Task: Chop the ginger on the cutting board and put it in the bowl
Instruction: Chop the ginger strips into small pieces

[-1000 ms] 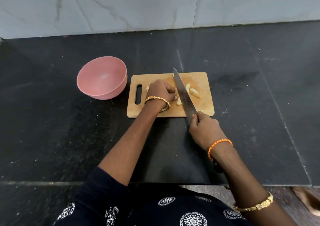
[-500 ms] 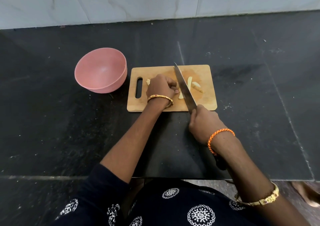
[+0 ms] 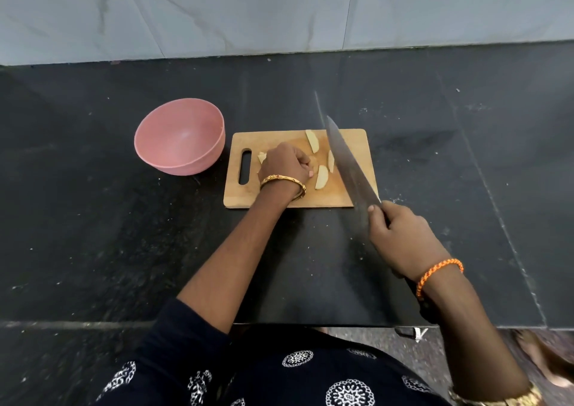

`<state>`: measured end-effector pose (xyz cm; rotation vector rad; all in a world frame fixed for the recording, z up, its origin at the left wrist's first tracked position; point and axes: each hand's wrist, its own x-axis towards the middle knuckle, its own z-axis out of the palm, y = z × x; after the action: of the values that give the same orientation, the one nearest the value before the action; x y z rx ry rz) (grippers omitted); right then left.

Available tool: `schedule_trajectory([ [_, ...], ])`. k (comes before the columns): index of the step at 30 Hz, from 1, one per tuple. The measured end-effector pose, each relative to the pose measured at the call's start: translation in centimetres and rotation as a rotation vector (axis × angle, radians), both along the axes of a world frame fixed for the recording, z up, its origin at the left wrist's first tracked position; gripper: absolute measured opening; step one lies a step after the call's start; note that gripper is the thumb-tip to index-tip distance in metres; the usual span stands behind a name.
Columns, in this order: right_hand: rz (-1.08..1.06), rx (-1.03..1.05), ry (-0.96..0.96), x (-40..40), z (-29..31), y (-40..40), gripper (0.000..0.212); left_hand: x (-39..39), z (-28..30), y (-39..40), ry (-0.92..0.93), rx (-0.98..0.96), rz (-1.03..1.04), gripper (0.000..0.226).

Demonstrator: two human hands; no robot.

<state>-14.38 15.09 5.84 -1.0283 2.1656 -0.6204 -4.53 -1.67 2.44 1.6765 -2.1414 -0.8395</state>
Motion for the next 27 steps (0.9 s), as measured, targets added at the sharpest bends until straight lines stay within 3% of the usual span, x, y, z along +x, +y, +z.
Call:
schedule_trajectory([
  [6, -0.113, -0.073, 0.071, -1.1, -1.6, 0.6, 0.030, -0.1, 0.4, -0.1, 0.073, -0.168, -0.004, 0.025],
  [10, -0.182, -0.103, 0.067, -1.1, -2.1, 0.5, 0.033, -1.1, 1.6, -2.6, -0.102, -0.245, -0.280, 0.043],
  [14, -0.178, -0.105, 0.042, -1.2, -2.3, 0.2, 0.033, -2.5, 2.0, -4.7, -0.301, -0.190, -0.514, 0.039],
  [27, -0.226, -0.038, 0.040, -0.8, -2.8, -0.4, 0.028, -0.7, 0.4, -6.1, -0.226, -0.065, -0.406, 0.016],
])
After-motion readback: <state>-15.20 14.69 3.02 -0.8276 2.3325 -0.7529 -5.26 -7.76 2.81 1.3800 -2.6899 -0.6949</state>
